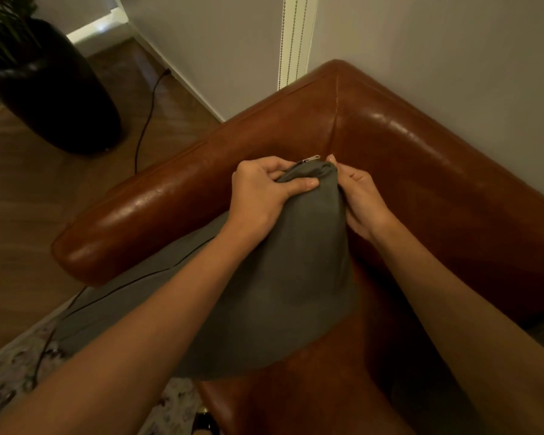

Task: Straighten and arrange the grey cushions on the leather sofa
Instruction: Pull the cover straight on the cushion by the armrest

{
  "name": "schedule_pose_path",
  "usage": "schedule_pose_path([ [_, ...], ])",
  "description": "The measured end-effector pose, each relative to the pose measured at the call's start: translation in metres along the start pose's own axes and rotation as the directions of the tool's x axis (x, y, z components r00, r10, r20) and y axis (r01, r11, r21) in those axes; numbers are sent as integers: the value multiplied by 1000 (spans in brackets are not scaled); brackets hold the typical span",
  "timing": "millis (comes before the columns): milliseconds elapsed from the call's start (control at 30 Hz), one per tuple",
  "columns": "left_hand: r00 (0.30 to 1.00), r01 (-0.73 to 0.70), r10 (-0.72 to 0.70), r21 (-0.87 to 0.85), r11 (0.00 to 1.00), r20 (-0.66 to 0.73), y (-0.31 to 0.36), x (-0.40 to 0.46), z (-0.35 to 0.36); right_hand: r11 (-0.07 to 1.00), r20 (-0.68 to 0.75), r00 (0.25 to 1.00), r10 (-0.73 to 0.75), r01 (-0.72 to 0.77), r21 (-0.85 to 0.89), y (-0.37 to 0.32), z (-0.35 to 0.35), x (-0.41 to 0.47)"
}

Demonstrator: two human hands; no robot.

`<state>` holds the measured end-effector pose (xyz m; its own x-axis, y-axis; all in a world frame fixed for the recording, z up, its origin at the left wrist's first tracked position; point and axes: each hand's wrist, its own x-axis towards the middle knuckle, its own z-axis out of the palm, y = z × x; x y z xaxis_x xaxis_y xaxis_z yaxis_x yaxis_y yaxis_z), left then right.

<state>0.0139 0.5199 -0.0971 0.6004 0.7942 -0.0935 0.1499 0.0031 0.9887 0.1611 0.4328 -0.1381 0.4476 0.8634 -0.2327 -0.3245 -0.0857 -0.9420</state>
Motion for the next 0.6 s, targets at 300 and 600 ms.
schedule_pose_path([
  [300,995,-98,84,-292,951,-61,57,-43,-69,851,136,912,-387,411,-327,-92,87,-25],
  [600,982,-82,78,-16,996,-169,14,-113,-155,765,435,887,-154,386,-515,-45,174,-41],
])
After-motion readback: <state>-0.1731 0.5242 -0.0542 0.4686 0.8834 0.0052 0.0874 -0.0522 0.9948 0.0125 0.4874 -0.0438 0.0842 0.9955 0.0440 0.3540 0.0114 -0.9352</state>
